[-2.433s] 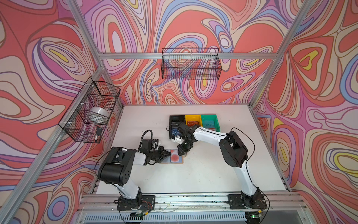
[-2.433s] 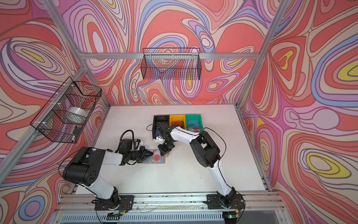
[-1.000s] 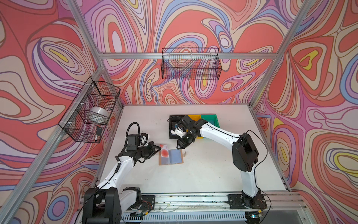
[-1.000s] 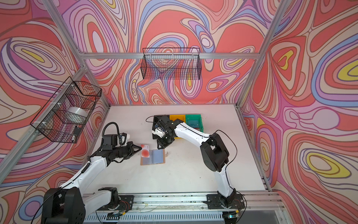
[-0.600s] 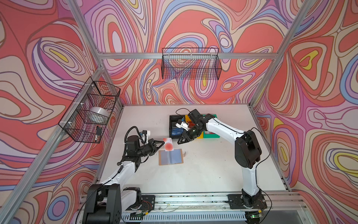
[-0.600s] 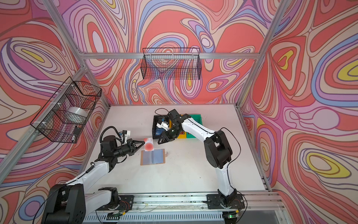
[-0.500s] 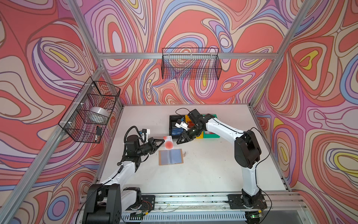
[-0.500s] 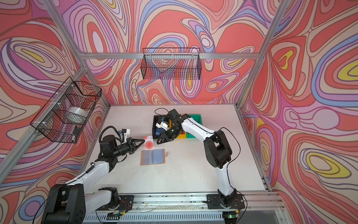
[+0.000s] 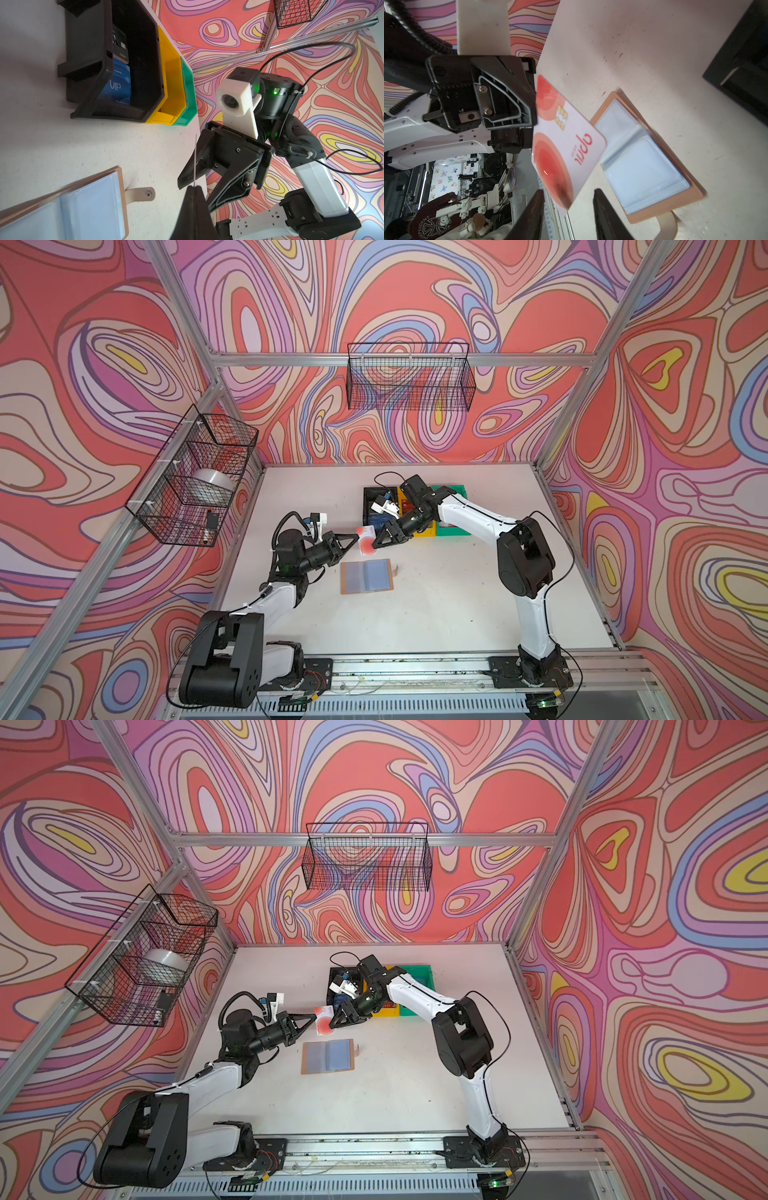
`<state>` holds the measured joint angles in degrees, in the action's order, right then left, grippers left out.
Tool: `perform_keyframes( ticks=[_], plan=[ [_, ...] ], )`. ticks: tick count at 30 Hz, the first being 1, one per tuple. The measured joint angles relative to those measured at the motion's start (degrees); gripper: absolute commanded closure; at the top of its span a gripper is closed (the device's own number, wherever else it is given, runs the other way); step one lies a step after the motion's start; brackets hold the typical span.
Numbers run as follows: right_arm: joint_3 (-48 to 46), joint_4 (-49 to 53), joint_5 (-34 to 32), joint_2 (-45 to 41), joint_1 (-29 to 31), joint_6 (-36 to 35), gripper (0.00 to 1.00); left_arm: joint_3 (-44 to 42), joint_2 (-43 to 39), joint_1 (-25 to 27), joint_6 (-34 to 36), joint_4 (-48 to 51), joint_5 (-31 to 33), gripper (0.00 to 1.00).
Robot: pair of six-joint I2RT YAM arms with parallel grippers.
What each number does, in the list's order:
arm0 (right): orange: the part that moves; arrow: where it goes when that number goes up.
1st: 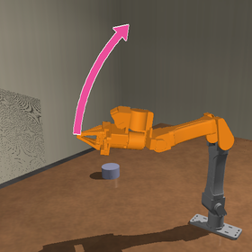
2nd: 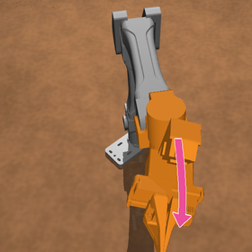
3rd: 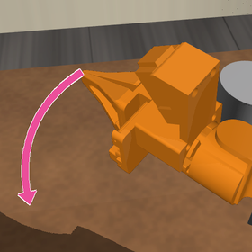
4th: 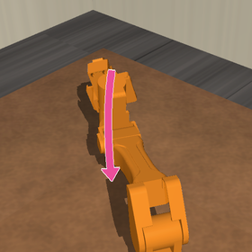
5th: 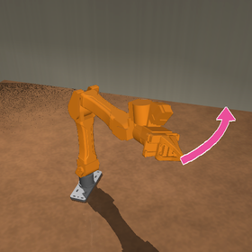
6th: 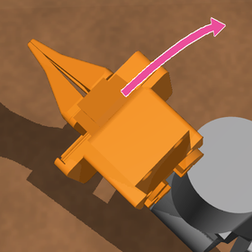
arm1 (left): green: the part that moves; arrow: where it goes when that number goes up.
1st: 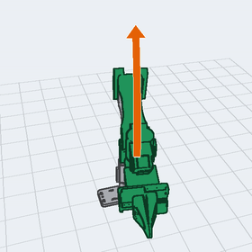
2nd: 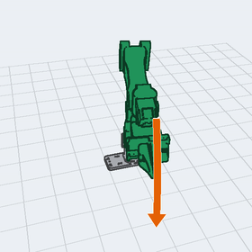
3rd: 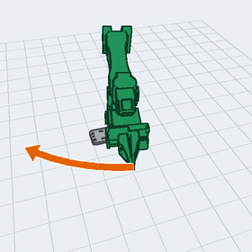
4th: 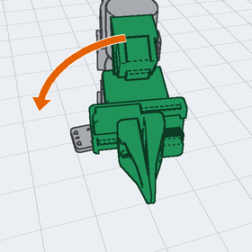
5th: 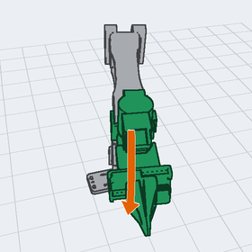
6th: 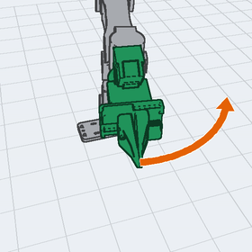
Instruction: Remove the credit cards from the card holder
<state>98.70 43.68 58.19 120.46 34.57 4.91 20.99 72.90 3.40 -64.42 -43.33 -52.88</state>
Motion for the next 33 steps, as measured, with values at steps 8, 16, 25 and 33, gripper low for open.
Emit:
perform_keyframes(
  ticks=[8,16,25,33],
  plan=[
    [-0.02,-3.32,5.16,0.26,-0.13,2.19,0.83,-1.64,0.72,0.00,-1.77,-3.67,1.51,1.00],
    [0.00,-3.98,7.48,0.61,-0.15,2.84,0.92,-1.70,-1.14,0.46,-0.66,-1.40,2.49,1.00],
    [2.89,-1.49,8.33,3.13,-0.15,2.84,0.98,-2.86,-5.49,1.90,1.38,3.17,6.08,1.00],
    [5.97,2.34,8.76,4.72,-0.28,1.92,0.99,-3.39,-7.26,2.51,2.36,5.46,7.85,1.00]
  ],
)
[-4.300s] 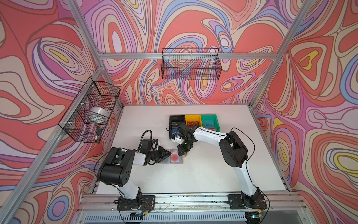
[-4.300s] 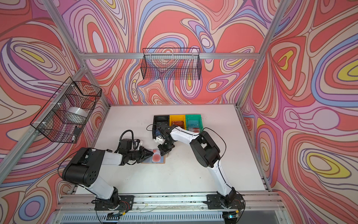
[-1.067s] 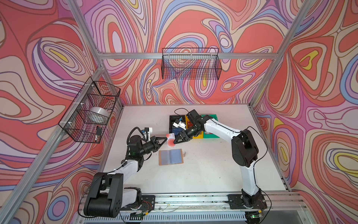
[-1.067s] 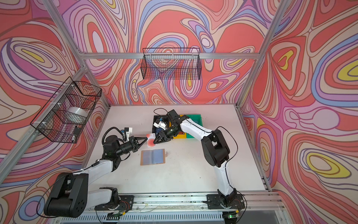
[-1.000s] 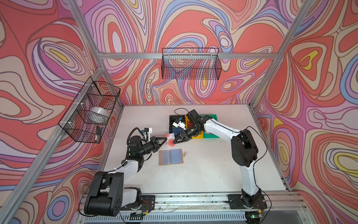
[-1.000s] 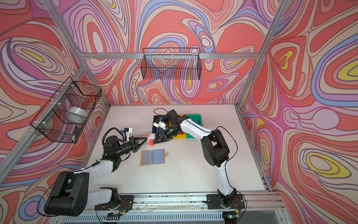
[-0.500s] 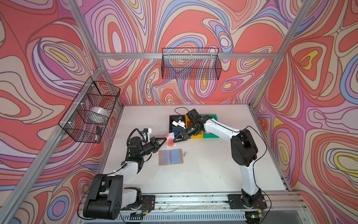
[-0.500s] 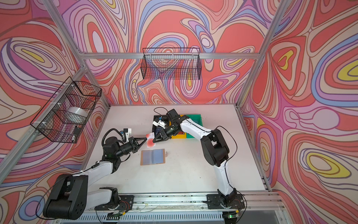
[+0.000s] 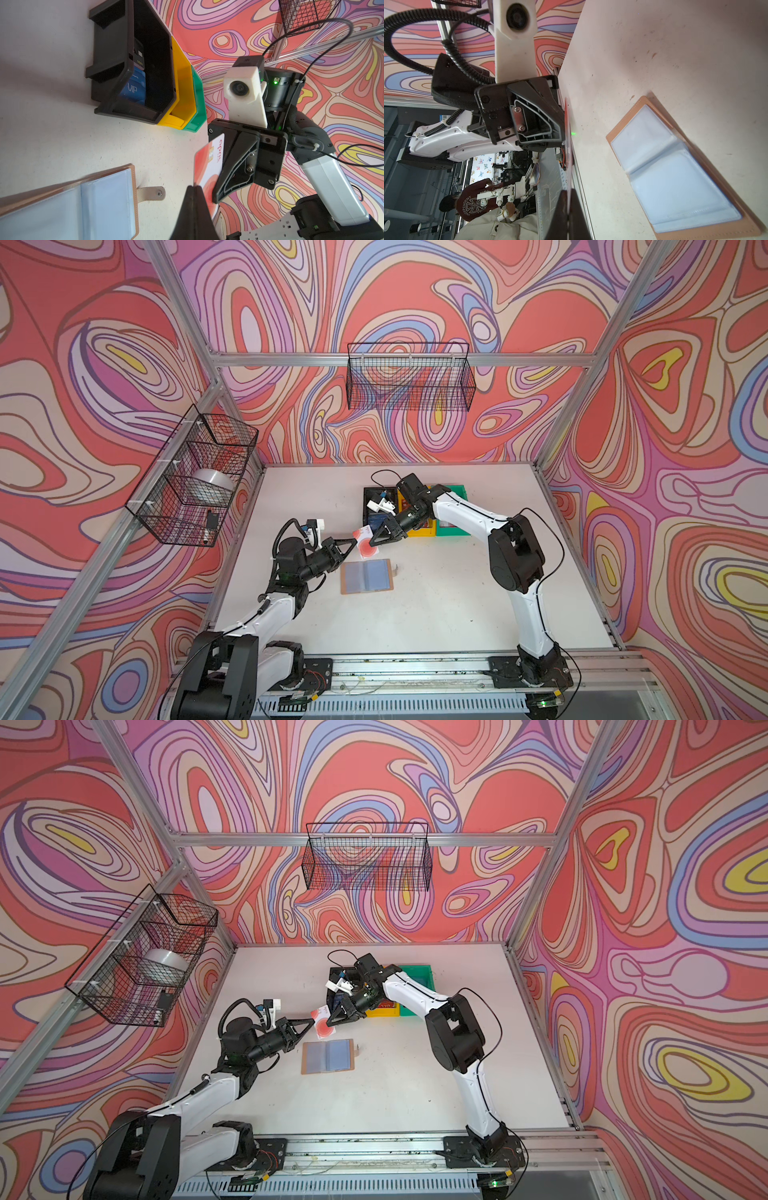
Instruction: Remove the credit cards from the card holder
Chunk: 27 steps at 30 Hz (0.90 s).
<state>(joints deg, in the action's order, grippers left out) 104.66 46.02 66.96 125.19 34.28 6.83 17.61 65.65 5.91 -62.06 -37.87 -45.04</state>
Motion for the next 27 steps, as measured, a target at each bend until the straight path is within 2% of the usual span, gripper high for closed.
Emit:
perform_keyframes(
  ticks=[10,21,25,27],
  plan=[
    [3.52,4.79,-0.11,1.27,-0.90,-1.38,0.99,-0.22,0.00,2.56,0.09,-0.13,3.04,1.00],
    [5.51,3.63,-0.55,2.25,-1.70,-2.29,0.99,-1.05,0.13,6.34,0.02,0.87,1.79,1.00],
    [8.50,7.19,-1.84,3.02,-2.01,-5.27,0.99,-1.05,0.11,6.71,-0.07,0.96,1.53,1.00],
    [12.44,11.58,-4.11,4.07,-2.34,-9.14,1.00,-1.05,0.11,7.15,0.28,2.14,1.14,1.00]
  ],
)
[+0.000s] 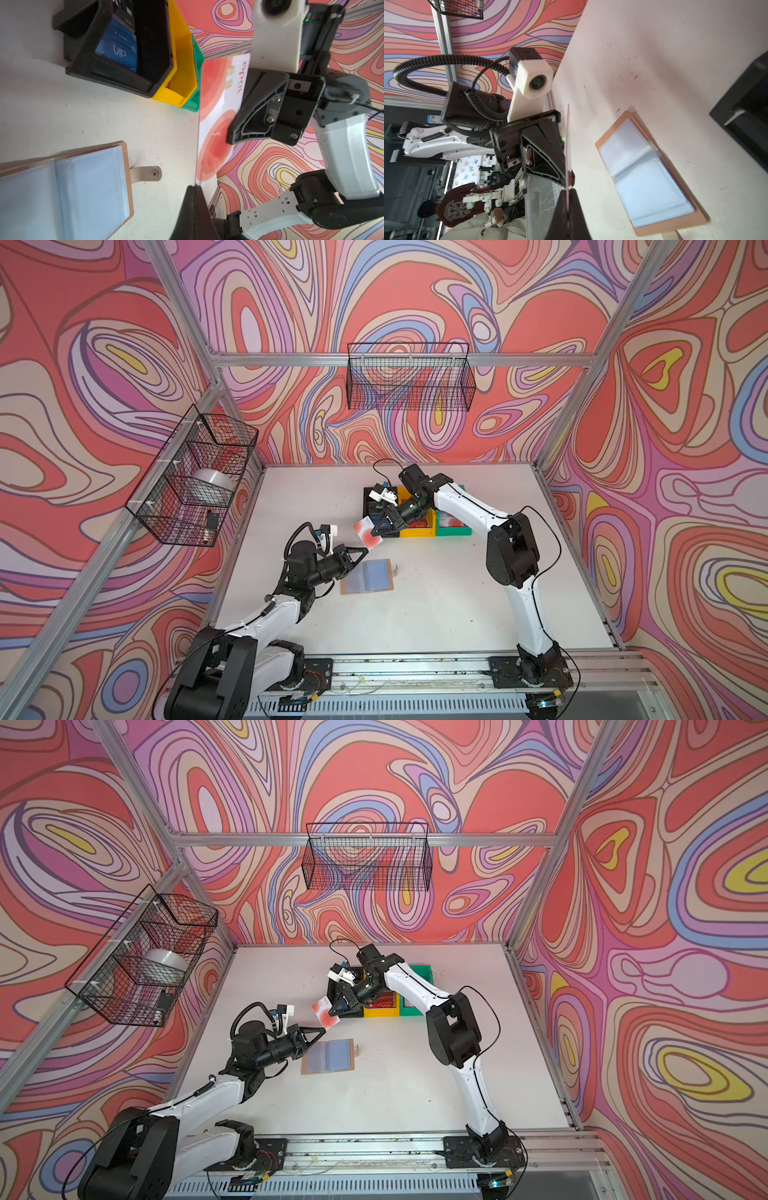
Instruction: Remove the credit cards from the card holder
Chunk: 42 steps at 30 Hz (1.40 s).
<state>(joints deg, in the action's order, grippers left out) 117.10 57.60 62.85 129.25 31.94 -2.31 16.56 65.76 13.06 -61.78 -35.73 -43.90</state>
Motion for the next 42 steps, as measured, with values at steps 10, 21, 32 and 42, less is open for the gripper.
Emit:
perform_keyframes(
  ticks=[10,21,32,42],
  plan=[
    [8.68,19.34,-20.31,-0.57,-4.04,-23.61,1.00,1.16,0.00,0.20,2.25,6.99,-0.68,1.00],
    [10.71,29.07,-44.92,-4.26,-8.70,-41.64,1.00,3.69,1.46,0.20,3.26,8.61,-0.92,1.00],
    [13.20,33.73,-59.49,-5.60,-15.76,-59.82,1.00,4.31,1.77,0.20,3.74,10.25,-0.70,1.00],
    [16.26,34.97,-61.70,-2.27,-15.87,-68.46,1.00,4.35,3.89,0.15,3.72,10.21,-0.37,1.00]
  ],
)
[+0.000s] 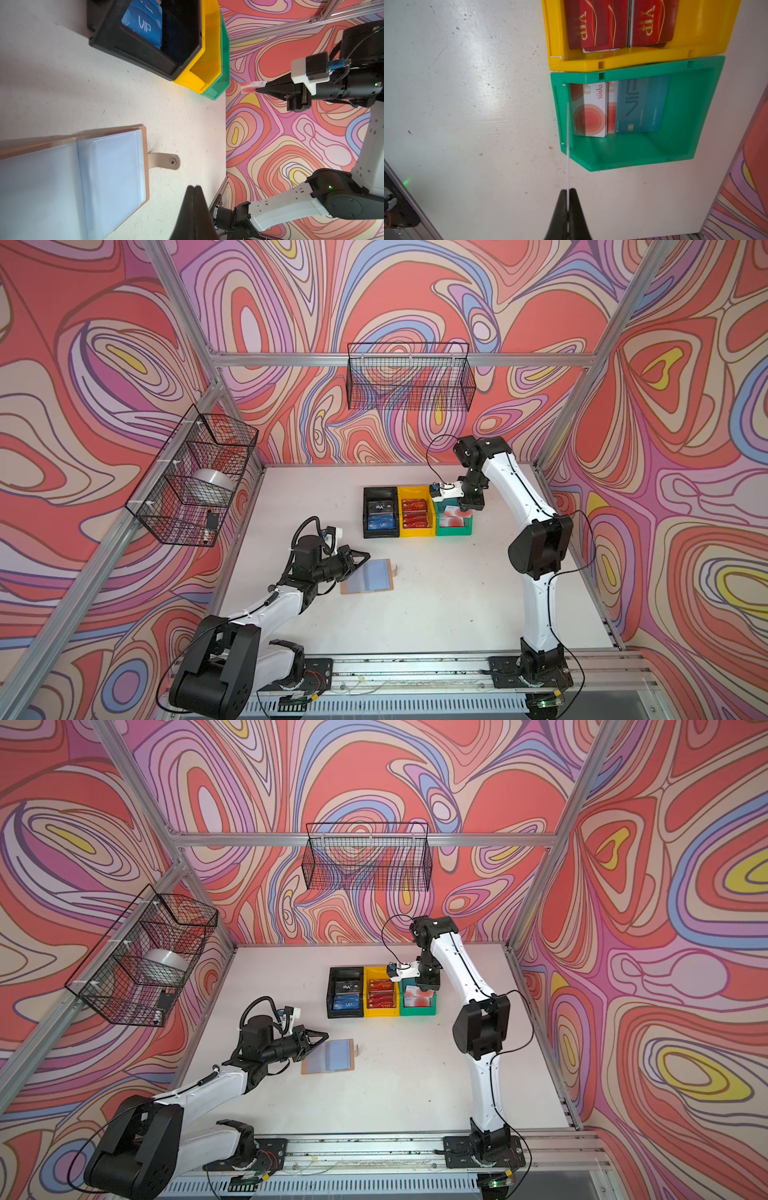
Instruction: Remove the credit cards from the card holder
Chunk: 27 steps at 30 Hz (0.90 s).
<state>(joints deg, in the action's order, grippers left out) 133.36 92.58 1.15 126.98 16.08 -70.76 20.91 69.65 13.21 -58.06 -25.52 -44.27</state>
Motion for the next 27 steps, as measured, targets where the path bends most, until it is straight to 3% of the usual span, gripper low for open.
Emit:
perform_keyframes(
  ticks=[15,27],
  plan=[
    [2.62,-1.36,-0.26,7.54,-0.42,-5.14,1.00,0.00,0.15,-1.44,0.37,0.04,0.00,1.00],
    [2.45,-3.28,-0.26,8.50,-0.98,-6.75,1.00,0.00,0.15,-2.08,0.87,0.11,0.46,1.00]
  ],
)
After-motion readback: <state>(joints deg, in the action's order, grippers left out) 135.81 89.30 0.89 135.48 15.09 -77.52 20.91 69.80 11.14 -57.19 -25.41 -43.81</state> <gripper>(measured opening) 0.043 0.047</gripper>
